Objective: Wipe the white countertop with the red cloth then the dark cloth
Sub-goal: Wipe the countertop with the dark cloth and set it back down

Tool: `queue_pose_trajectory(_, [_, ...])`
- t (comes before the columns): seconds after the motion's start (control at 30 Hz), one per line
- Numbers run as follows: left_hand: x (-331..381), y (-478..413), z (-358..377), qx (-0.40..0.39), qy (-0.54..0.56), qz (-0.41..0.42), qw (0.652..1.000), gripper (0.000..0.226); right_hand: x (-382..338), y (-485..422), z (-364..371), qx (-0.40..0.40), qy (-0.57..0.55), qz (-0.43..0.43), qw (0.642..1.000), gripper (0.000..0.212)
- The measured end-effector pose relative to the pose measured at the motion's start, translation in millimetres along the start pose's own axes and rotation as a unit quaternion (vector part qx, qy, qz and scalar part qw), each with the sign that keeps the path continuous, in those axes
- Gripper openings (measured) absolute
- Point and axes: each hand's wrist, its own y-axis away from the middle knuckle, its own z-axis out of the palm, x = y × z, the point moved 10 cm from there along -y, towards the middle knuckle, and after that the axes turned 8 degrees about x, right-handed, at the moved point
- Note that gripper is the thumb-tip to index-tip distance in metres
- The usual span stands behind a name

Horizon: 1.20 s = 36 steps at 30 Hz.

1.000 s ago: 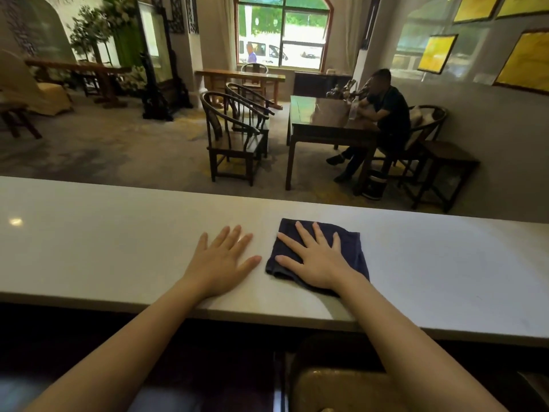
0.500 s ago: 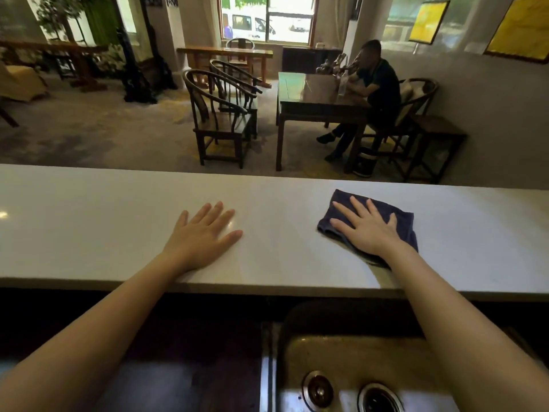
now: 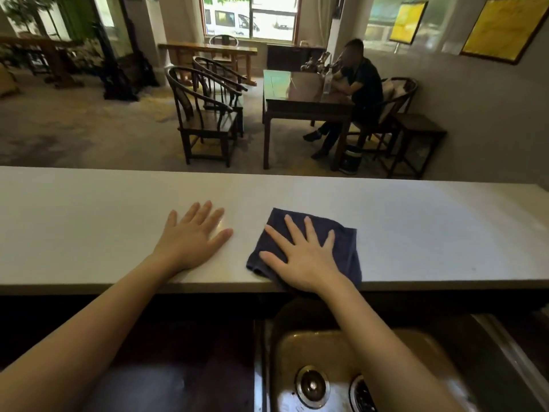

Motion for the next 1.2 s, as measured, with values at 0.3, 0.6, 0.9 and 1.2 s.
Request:
queue_pose_trajectory(0.3, [-1.5, 3.0, -3.0, -0.016, 0.017, 0.008, 1.000, 0.071, -9.4, -113.1, 9.5, -0.032, -0.008, 0.001, 0.999, 0.064])
queue_pose_trajectory(0.6, [-42.8, 15.2, -17.9, -0.013, 0.035, 0.019, 0.999, 0.072, -35.5, -105.7, 14.0, -0.038, 0.000, -0.018, 0.999, 0.062])
queue_pose_trajectory(0.9, [-120.7, 33.1, -7.0, 0.025, 0.016, -0.030, 0.999, 0.078, -133.2, -19.7, 29.0, -0.026, -0.006, -0.107, 0.994, 0.065])
queue_pose_trajectory(1.2, [-116.1, 36.3, -13.2, 0.037, 0.032, -0.028, 0.998, 0.056, -148.1, -91.3, 36.8, -0.068, -0.025, -0.094, 0.993, 0.058])
